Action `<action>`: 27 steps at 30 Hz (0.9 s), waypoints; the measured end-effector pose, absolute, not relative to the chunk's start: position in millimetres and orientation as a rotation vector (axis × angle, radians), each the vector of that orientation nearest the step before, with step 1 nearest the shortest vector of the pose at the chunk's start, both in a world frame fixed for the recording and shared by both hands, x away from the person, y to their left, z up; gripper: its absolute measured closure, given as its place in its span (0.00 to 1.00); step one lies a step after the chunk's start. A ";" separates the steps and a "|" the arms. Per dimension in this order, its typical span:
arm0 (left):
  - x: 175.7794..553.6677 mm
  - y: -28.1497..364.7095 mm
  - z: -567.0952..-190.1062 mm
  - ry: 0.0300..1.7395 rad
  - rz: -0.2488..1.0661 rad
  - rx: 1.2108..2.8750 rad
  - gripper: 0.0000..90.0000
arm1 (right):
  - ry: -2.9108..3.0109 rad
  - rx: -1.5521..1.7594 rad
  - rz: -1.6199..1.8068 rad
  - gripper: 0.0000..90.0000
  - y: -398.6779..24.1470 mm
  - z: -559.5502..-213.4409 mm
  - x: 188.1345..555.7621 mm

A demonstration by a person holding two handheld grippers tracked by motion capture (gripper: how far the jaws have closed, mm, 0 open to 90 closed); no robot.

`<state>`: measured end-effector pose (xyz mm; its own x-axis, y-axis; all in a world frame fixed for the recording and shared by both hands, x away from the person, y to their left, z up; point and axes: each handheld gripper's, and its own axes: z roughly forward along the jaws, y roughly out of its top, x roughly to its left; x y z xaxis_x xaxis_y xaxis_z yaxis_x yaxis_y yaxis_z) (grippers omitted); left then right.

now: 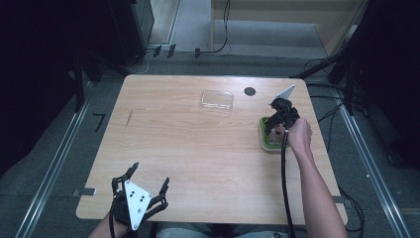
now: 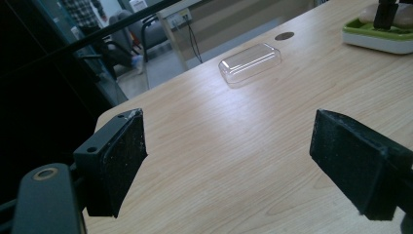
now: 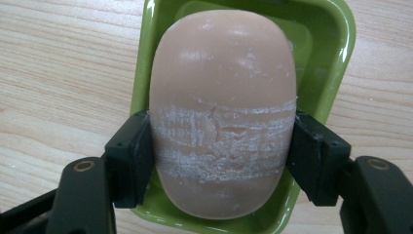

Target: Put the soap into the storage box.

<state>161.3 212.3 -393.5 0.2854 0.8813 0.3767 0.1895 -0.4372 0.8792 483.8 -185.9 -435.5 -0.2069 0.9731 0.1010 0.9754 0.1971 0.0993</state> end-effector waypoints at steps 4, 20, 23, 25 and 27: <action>161.2 212.2 -393.5 0.964 1.187 1.822 0.16 | -2.417 -1.972 -0.211 0.37 -185.2 -437.6 484.1; 161.0 212.2 -393.6 0.963 1.188 1.822 0.16 | -2.397 -1.991 -0.195 0.38 -184.9 -445.4 485.3; 161.0 212.1 -393.6 0.963 1.188 1.822 0.15 | -2.407 -1.997 -0.196 0.38 -184.2 -443.4 484.6; 160.8 211.9 -393.7 0.962 1.190 1.823 0.15 | -2.408 -1.995 -0.196 0.38 -184.3 -443.1 484.5; 160.7 211.9 -393.7 0.960 1.192 1.822 0.16 | -2.408 -1.998 -0.194 0.38 -184.7 -442.8 484.1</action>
<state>160.7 211.9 -393.7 0.2873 0.8781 0.3825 0.1867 -0.4431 0.8768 484.1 -184.7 -442.8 -0.1881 0.9786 0.0840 0.9794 0.1804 0.0911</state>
